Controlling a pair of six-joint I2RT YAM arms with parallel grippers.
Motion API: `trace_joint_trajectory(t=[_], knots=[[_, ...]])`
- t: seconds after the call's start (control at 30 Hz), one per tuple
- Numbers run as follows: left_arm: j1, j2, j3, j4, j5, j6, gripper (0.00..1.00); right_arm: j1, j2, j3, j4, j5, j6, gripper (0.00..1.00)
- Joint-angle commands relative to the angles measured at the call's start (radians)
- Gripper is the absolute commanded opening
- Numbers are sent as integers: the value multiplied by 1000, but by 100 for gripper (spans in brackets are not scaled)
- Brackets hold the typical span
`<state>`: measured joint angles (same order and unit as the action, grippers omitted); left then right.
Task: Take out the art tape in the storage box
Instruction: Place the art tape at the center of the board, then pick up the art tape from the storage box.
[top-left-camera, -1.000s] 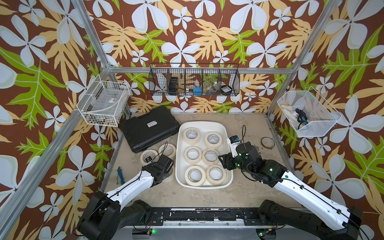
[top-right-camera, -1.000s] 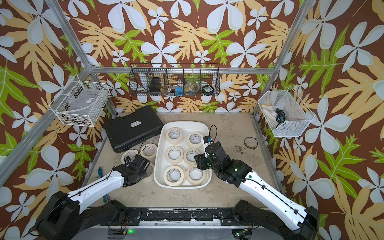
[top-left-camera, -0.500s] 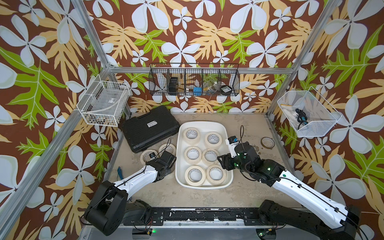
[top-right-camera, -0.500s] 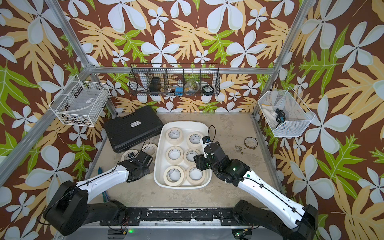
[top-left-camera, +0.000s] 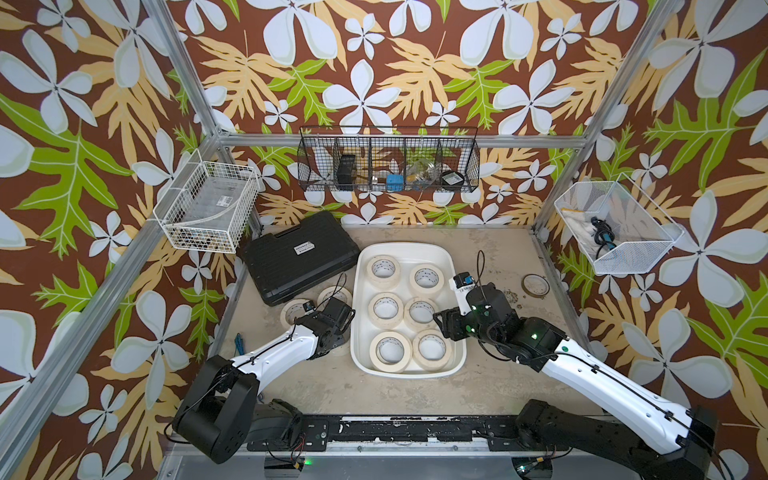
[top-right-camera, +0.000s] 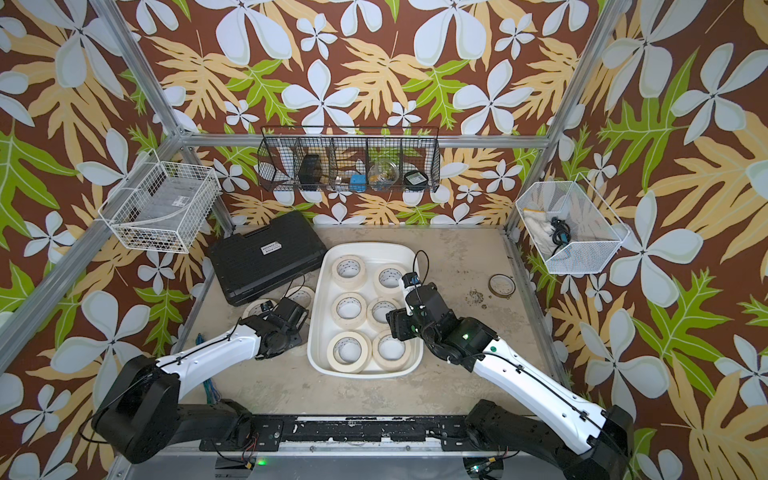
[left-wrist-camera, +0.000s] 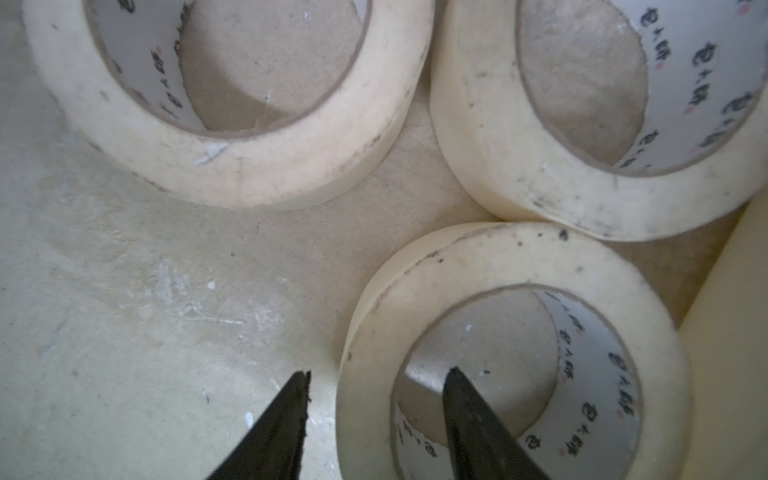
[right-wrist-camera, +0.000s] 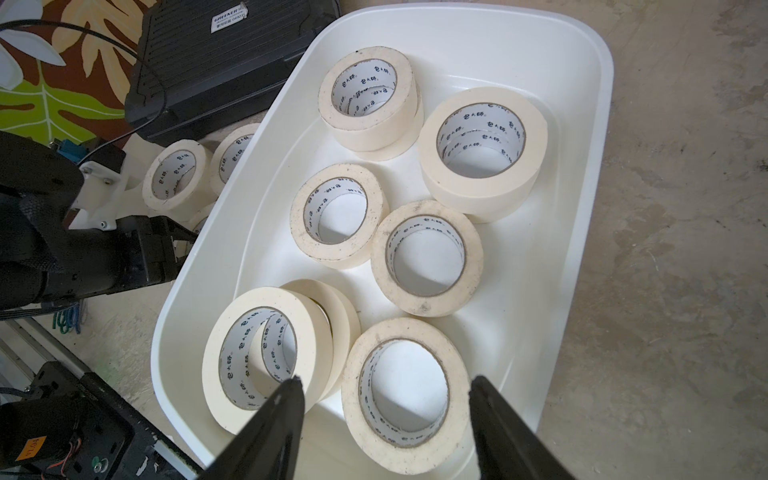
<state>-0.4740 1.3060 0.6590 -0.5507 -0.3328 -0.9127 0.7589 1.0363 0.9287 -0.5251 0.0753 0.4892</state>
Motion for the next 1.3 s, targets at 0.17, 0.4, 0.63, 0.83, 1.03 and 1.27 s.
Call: trace_joint_trajectory(t=[0.17,0.4,0.63,0.83,1.03,1.27], knots=[[2,-68,46,-109,-31,19,92,0,8,11,7,-11,-6,66],[2,-178,129,-199,-54,81,100,0,4,34,-10,-14,-6,67],[2,-284,232,-288,-87,155,100,1,8,53,-12,-23,13,67],[1,-329,282,-327,-79,197,100,2,60,64,-8,-78,47,76],[2,-350,273,-311,-45,220,100,41,161,58,18,-126,67,77],[1,-354,247,-288,-12,228,100,148,301,68,37,-55,97,77]])
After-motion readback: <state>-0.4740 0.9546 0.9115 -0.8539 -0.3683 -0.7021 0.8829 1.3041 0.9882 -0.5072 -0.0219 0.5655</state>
